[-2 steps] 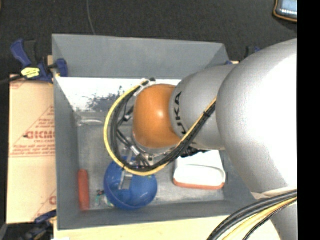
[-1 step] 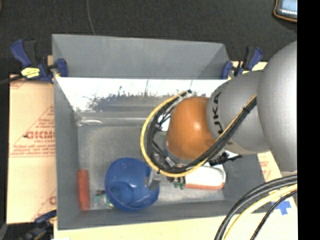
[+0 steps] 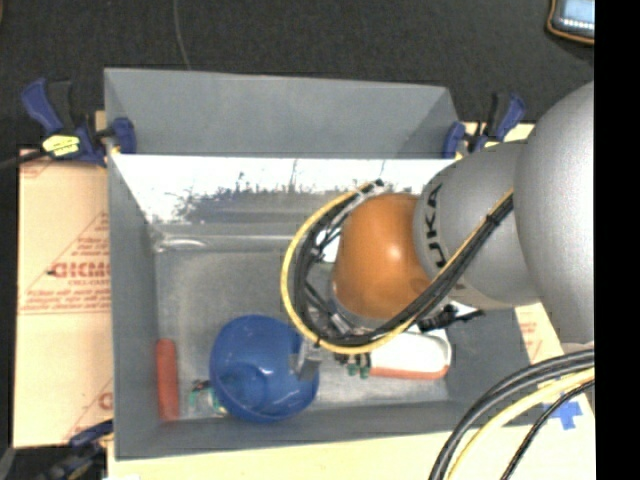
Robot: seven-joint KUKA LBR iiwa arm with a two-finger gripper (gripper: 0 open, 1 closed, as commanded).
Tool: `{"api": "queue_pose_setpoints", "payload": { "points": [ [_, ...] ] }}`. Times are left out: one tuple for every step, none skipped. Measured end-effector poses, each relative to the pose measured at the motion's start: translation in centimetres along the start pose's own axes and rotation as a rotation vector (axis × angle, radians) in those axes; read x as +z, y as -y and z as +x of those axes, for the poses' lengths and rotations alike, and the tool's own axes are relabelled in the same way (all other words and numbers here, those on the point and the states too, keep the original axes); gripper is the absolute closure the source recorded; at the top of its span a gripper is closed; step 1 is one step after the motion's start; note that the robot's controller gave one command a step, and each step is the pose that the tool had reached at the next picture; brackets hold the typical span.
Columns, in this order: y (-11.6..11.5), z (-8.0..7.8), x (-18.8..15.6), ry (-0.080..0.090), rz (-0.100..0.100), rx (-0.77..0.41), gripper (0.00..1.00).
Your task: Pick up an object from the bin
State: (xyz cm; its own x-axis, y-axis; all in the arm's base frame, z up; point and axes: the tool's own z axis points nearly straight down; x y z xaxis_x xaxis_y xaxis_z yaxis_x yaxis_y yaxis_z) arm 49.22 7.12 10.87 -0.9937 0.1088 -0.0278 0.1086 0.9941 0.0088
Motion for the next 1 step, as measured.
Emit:
{"api": "queue_pose_setpoints", "payload": {
  "points": [
    [-0.92,-2.70,-2.53,0.009,-0.001,-0.528,1.00]
  ]
}}
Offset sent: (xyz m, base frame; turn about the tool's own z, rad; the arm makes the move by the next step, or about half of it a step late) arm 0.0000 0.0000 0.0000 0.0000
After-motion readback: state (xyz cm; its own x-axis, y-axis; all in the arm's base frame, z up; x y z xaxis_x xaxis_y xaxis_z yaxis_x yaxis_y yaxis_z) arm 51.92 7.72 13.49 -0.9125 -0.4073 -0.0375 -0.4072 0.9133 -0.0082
